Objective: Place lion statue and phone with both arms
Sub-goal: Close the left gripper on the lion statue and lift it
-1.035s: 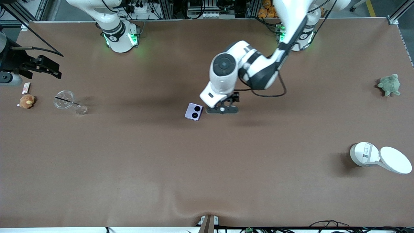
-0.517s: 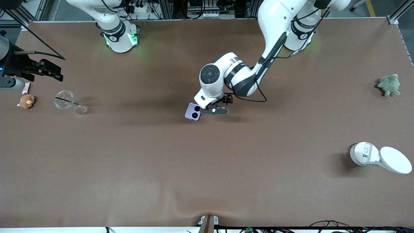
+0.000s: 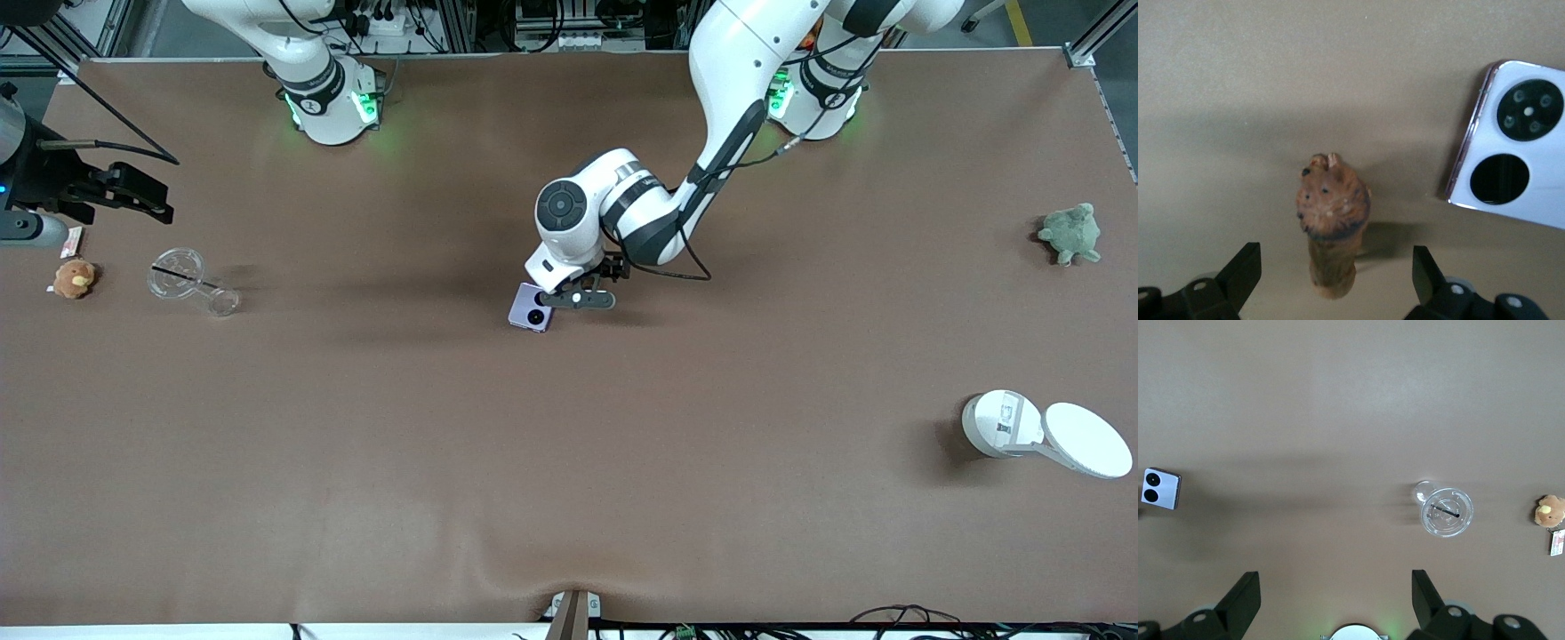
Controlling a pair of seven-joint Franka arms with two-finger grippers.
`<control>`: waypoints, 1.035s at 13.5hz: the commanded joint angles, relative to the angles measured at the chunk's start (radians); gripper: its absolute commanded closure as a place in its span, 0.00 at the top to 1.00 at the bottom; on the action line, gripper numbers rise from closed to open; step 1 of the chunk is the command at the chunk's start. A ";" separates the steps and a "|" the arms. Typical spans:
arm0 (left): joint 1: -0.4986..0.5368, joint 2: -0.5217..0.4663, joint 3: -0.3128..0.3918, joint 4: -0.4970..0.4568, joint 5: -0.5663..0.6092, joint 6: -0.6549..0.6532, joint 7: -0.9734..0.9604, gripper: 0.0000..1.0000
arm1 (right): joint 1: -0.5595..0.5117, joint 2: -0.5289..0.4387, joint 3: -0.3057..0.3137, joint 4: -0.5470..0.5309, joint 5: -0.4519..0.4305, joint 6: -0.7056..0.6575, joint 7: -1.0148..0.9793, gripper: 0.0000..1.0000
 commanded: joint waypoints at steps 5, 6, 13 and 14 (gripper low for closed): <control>-0.004 0.052 0.010 0.047 0.024 0.026 -0.026 0.24 | -0.001 0.060 0.012 0.031 -0.007 -0.018 -0.006 1.00; -0.004 0.056 0.010 0.053 0.024 0.026 -0.026 0.10 | -0.001 0.063 0.012 0.031 -0.006 -0.018 -0.006 1.00; 0.070 -0.029 0.024 0.110 0.022 -0.011 -0.098 0.09 | 0.029 0.160 0.015 0.031 0.001 -0.055 -0.005 1.00; 0.106 -0.061 0.024 0.113 0.013 -0.040 -0.103 0.10 | 0.054 0.160 0.015 0.031 0.002 -0.058 0.000 1.00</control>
